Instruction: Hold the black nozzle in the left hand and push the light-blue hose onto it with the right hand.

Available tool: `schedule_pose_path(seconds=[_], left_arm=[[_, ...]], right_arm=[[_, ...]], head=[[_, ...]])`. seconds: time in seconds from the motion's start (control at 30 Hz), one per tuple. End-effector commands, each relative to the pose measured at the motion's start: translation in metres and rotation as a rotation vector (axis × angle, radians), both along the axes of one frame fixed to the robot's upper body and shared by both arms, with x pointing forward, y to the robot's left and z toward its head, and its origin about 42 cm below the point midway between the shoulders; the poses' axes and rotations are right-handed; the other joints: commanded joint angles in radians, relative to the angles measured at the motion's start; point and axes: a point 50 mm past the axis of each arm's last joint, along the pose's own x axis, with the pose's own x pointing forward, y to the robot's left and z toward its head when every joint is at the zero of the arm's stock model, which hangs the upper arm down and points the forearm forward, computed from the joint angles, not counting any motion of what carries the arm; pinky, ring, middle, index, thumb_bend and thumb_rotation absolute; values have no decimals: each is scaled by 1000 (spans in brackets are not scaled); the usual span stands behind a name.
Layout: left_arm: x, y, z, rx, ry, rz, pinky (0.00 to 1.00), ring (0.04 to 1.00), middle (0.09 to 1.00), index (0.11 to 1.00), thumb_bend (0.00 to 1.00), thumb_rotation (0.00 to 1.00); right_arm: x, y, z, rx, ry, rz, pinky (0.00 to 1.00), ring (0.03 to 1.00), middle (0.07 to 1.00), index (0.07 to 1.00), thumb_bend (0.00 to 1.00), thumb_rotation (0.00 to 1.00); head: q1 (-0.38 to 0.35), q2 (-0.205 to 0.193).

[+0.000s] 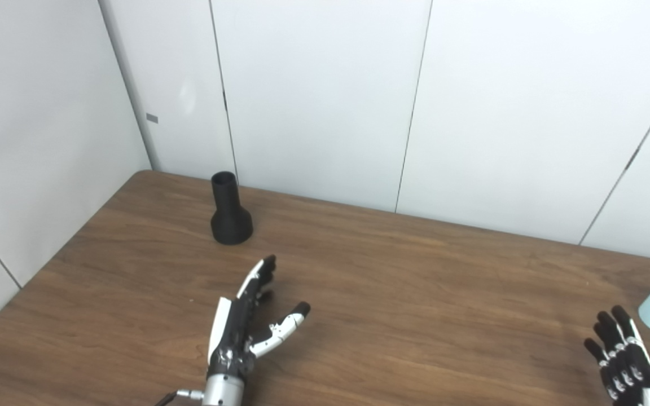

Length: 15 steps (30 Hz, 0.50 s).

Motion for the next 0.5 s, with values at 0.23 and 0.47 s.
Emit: schedule_pose_path(seconds=[0.23, 0.47], left_arm=[[37, 66, 34, 119, -77, 228, 834, 874, 892, 905, 859, 118], [60, 99, 59, 176, -102, 297, 881, 894, 904, 923, 838, 112]], right_arm=[[-28, -13, -47, 26, 147, -26, 967, 984, 965, 972, 778, 998], [-28, -13, -48, 21, 146, -18, 996, 1000, 977, 986, 769, 1000]], head=[[21, 5], [31, 8]])
